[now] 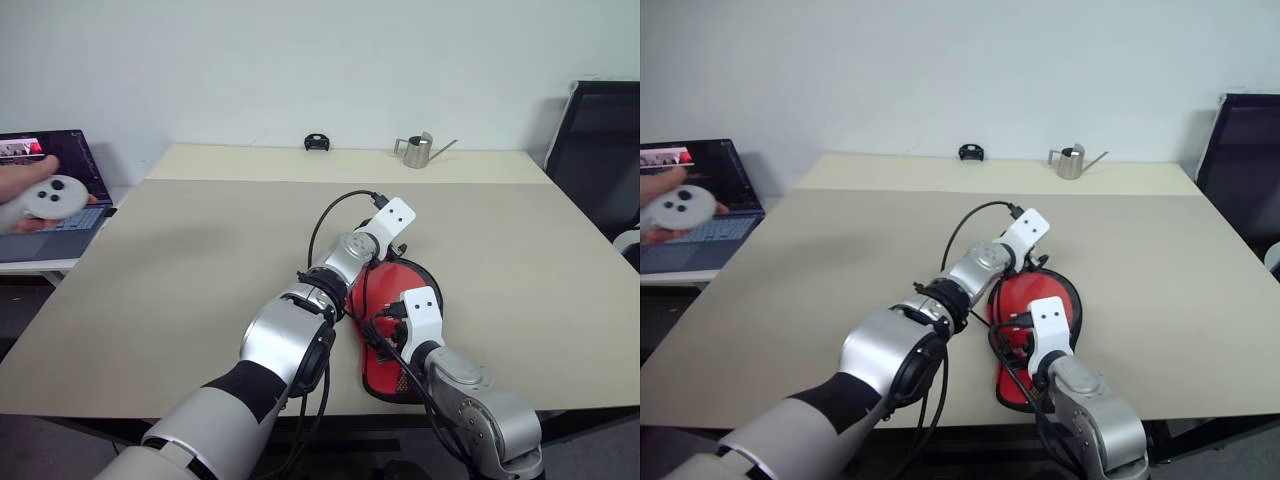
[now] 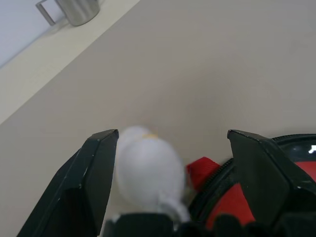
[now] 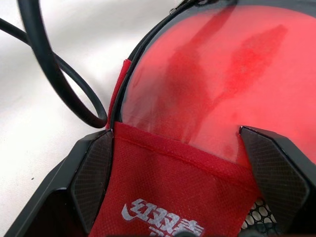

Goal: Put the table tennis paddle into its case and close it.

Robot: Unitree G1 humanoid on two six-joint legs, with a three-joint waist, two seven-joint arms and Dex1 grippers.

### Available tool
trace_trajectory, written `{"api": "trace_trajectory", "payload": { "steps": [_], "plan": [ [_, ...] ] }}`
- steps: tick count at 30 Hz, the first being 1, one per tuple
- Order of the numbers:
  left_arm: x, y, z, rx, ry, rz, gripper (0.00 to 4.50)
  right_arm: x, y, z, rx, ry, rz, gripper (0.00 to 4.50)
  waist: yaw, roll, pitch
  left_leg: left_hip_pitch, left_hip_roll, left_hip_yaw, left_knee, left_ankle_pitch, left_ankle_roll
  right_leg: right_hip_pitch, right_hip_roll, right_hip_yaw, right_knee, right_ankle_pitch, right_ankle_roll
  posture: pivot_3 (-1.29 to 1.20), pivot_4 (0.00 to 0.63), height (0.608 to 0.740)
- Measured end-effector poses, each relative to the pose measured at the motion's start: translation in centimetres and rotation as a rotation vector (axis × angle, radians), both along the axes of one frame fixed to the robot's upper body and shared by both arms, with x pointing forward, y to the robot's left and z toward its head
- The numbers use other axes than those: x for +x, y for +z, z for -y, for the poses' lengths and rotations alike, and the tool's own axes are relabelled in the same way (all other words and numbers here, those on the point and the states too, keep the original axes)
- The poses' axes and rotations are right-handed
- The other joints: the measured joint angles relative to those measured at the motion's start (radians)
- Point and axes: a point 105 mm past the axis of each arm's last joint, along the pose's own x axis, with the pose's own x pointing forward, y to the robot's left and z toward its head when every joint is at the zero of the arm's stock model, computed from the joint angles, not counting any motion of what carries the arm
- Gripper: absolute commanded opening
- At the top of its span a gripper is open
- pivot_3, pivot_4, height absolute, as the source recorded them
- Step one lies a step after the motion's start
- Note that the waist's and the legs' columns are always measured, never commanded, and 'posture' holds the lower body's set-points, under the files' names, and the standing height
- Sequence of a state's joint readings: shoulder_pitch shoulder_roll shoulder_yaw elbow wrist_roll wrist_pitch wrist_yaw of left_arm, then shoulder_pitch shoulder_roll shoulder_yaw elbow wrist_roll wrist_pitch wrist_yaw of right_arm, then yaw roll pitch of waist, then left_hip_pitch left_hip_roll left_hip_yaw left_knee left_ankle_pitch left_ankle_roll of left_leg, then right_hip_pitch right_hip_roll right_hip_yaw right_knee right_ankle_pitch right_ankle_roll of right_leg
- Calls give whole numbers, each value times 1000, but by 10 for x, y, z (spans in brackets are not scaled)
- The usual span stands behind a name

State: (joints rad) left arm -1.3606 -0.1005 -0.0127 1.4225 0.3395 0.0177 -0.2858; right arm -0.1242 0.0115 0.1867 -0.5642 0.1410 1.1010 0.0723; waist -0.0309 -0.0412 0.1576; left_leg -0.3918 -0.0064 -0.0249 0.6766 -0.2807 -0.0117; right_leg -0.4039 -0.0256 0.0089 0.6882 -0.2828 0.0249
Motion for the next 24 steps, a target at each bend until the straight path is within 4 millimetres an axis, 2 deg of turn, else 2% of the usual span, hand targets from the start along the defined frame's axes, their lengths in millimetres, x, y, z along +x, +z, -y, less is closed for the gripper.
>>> {"api": "trace_trajectory", "payload": {
  "steps": [3,5,10,15,17,20,24],
  "plan": [
    [1,2,-4,-23,-3,-15,3905,4,0,-3,0,20,-2,4500,-3,0,0,3,0,1,0,0,0,1,1,1,1,0,0,0,150,740],
    [5,4,-14,-32,2,-19,3905,9,-1,-4,-2,36,-3,4500,-6,0,0,7,1,2,0,0,0,3,2,2,2,0,1,0,150,740],
    [15,21,-47,-141,0,-32,3905,19,-2,-1,-4,61,-4,4500,-9,0,0,15,2,1,-1,0,0,12,3,2,1,-2,4,0,150,740],
    [19,44,-90,-229,-53,24,3905,30,-1,8,-4,85,11,4500,-7,1,0,17,2,1,-1,0,0,16,3,1,-2,0,1,0,150,740],
    [17,42,-109,-257,-60,20,3905,34,0,15,-4,79,12,4500,-4,1,0,17,2,1,-1,0,0,16,2,1,-3,0,0,0,150,740],
    [10,32,-148,-299,-59,16,3905,39,1,28,-9,72,18,4500,-1,1,0,14,3,-1,-1,0,0,15,1,0,-6,0,0,0,150,740],
    [-16,17,-179,-331,-95,13,3905,45,2,50,-27,69,22,4500,5,2,0,11,2,-2,-1,0,0,15,-5,-2,-8,1,-1,0,150,740]
  ]
}}
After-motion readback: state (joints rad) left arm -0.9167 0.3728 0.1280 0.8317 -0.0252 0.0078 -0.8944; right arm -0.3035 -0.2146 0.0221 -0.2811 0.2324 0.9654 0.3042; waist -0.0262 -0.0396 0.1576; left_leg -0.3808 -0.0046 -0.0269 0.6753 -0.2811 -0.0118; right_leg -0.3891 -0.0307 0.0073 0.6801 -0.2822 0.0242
